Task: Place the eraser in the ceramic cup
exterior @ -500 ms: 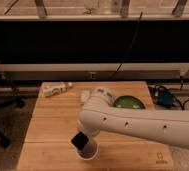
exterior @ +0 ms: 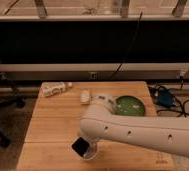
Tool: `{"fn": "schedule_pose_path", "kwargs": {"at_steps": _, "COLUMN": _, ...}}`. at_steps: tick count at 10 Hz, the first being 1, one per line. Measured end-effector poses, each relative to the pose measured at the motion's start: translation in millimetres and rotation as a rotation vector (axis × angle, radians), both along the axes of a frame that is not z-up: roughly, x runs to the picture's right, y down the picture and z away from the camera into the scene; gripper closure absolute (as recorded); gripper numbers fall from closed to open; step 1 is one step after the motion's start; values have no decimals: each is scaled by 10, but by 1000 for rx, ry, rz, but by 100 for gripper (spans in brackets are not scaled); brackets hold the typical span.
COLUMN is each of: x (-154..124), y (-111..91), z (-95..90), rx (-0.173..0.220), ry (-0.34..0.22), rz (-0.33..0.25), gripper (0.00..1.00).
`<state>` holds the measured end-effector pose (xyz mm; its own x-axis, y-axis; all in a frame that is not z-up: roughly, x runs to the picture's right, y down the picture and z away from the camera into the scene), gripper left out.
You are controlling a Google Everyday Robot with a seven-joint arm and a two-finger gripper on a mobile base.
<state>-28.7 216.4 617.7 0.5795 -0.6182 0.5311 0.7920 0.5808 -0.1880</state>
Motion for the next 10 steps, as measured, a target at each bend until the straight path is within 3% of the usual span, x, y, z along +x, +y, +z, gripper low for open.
{"fn": "schedule_pose_path", "kwargs": {"at_steps": 2, "x": 22, "y": 27, "z": -12, "rx": -2, "ry": 3, "rz": 1, "gripper": 20}}
{"fn": "schedule_pose_path", "kwargs": {"at_steps": 10, "x": 90, "y": -34, "z": -69, "rx": 4, "ry": 0, "rz": 8, "gripper": 20}}
